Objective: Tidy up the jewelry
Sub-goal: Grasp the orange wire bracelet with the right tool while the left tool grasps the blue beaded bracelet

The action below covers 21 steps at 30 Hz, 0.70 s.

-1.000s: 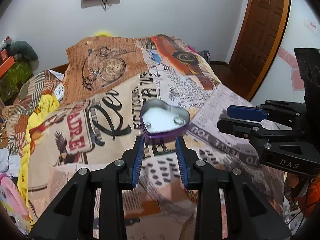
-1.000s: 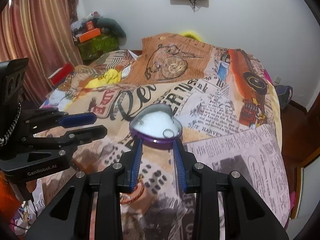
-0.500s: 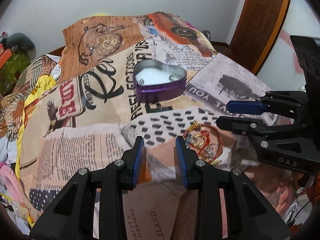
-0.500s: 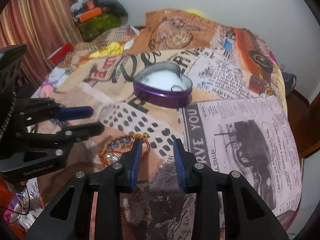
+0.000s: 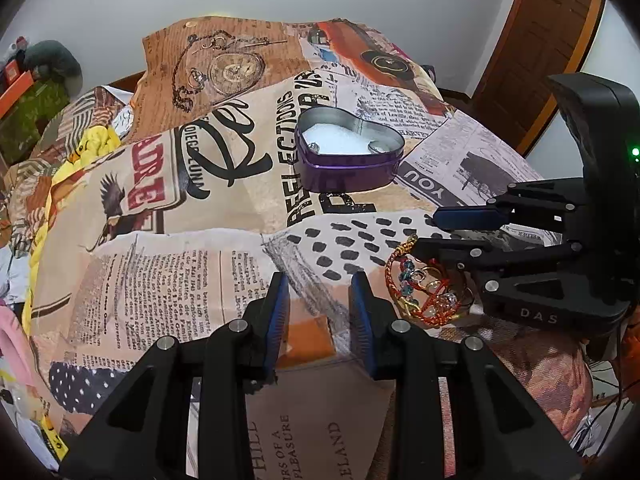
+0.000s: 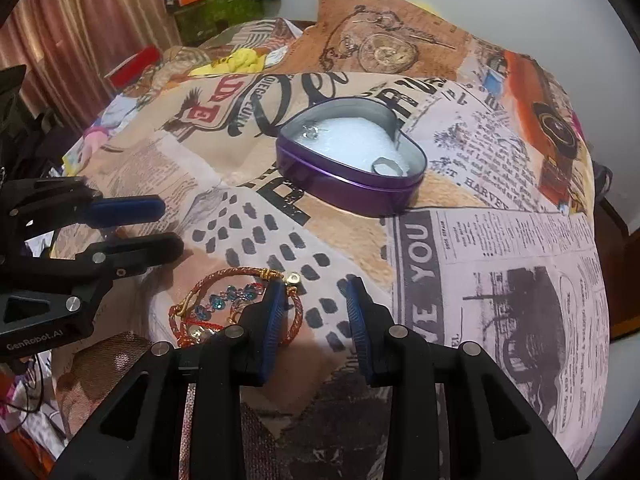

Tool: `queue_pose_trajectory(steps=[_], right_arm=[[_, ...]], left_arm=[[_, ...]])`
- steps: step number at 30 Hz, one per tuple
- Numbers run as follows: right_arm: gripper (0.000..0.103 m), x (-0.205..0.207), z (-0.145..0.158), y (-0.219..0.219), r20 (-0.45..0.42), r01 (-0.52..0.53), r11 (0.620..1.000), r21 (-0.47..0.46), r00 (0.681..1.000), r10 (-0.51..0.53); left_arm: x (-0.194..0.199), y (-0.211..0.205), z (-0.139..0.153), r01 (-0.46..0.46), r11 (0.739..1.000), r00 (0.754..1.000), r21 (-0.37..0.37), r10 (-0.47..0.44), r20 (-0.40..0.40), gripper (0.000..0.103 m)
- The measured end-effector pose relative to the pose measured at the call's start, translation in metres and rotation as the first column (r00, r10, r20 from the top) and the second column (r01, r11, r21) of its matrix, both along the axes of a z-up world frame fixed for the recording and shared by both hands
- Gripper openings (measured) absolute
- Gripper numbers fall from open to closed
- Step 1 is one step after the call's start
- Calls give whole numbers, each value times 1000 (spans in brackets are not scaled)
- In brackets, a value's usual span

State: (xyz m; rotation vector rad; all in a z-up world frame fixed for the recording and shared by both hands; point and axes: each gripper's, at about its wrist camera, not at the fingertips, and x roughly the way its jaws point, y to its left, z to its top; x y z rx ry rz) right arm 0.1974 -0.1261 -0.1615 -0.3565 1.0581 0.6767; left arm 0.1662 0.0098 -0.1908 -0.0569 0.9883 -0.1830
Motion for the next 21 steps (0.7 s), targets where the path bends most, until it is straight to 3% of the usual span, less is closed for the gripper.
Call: queue_pose_trajectory(steps=[6,11,14,21], right_arm=[[29,-2,-3,6,6,-40,999,-7,999,40],[11,-6,-5,12,8,-92,996,7,996,92],[5,-8,-5,13,20,-99,995,6,995,99],[5,-3,10,-10,24,6,997,83,1000,-8]], left_arm=[[2,2,-5,-8,1000,1000,-16,7,-10,32],[1,2,-4,-12,1000,1000,-21,11,-14,32],[-2,1,-3,-10,1000,1000,-21,10,-14,32],[-7,-7,3,6,1000,1000,-20,-6,-12,32]])
